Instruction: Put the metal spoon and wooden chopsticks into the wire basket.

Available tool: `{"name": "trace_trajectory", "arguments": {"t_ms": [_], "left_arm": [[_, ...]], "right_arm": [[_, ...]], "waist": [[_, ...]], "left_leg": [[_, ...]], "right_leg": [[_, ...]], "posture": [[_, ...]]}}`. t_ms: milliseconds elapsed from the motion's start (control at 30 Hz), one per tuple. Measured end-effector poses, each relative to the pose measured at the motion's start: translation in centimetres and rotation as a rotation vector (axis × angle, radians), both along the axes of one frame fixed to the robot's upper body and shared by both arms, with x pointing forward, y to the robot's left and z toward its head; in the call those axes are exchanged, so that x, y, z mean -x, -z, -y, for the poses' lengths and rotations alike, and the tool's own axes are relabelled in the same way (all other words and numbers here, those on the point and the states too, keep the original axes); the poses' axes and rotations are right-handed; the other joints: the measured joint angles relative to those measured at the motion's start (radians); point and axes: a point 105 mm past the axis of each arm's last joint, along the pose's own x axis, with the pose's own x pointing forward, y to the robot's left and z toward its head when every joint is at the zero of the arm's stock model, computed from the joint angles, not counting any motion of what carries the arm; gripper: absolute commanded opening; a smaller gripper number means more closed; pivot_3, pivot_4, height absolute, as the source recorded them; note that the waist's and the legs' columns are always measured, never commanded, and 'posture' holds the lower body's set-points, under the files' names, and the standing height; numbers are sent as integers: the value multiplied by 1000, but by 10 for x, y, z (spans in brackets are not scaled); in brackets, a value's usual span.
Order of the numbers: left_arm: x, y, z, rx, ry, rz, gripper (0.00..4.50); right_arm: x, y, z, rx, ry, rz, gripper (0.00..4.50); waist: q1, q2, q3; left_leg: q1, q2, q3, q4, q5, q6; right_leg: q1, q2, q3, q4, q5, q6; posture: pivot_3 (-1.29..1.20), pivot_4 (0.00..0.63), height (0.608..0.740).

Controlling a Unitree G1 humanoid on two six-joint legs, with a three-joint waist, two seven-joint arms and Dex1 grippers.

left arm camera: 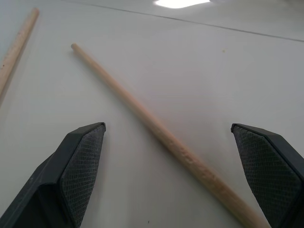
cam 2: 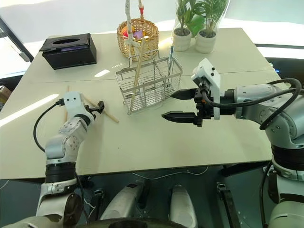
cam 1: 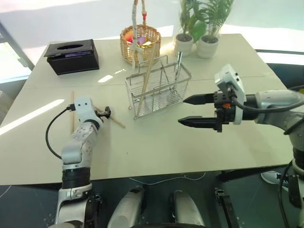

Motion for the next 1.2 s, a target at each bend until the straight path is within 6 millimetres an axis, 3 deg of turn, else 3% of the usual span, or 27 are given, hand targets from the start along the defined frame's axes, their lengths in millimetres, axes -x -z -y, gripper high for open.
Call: {"name": "trace_trajectory", "arguments": {"t_ms": [100, 333, 467, 700, 1200], "left_arm": [[-4, -8, 1, -12, -14, -4, 4500], [-3, 2, -7, -39, -135, -201, 4500], [-10, -10, -3, 33, -196, -232, 4500], [-16, -9, 3, 152, -288, -339, 4500], [-4, -6, 6, -93, -505, -506, 4500]], "right_arm": [[-2, 1, 1, 1, 14, 7, 4418], [-4, 1, 1, -4, 27, 26, 4418], [-5, 1, -3, -25, 20, 32, 4418], [-7, 2, -5, -39, 32, 35, 4418], [-13, 1, -9, -67, 61, 67, 4418]], "waist": [[0, 0, 0], [1, 0, 0], [1, -1, 0], [0, -2, 0], [-3, -2, -4]], "left_leg": [[0, 0, 0, 0, 0, 0], [0, 0, 0, 1, 0, 0], [0, 0, 0, 2, 0, 0], [0, 0, 0, 3, 0, 0], [3, 0, 2, 3, 0, 0]], "right_leg": [[0, 0, 0, 0, 0, 0], [0, 0, 0, 0, 0, 0], [1, 0, 0, 1, 1, 1], [1, 1, 0, 1, 1, 1], [2, 1, 2, 3, 1, 1]], "posture": [[0, 150, 740], [0, 150, 740], [0, 150, 740], [0, 150, 740], [0, 150, 740]]}}
